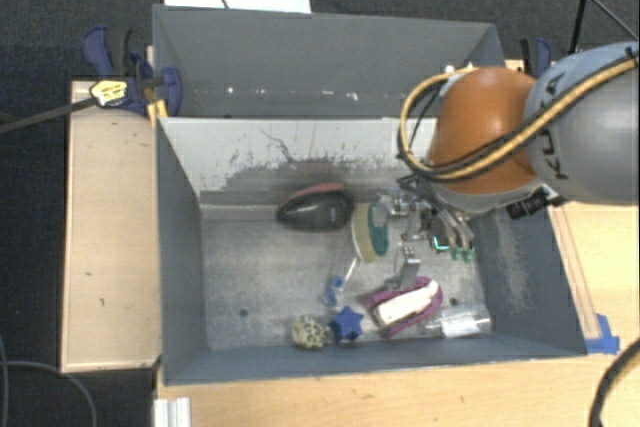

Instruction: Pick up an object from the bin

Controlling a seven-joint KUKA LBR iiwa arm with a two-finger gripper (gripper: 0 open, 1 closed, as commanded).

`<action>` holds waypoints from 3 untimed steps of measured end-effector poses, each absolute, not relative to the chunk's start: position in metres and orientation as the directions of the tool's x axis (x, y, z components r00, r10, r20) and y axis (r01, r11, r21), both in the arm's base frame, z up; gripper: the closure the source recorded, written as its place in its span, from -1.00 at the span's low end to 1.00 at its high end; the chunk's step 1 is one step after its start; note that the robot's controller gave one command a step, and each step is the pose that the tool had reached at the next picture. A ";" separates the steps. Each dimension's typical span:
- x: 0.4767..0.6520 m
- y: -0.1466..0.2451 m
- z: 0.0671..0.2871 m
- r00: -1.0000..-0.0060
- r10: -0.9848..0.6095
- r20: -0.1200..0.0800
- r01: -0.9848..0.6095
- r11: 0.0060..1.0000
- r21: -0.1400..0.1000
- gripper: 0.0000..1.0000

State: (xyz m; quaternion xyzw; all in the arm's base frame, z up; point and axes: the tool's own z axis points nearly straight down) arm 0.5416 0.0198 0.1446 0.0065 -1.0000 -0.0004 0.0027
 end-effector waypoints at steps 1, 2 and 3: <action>0.480 0.008 0.072 -1.000 0.009 -0.008 0.009 1.000 0.000 -1.00; 0.500 -0.032 0.072 -1.000 0.018 0.001 0.018 1.000 0.003 -1.00; 0.499 -0.030 0.072 -1.000 0.015 0.006 0.015 1.000 0.003 1.00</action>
Offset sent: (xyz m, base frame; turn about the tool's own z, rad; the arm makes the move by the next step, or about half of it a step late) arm -0.0628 -0.0098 -0.0746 0.0254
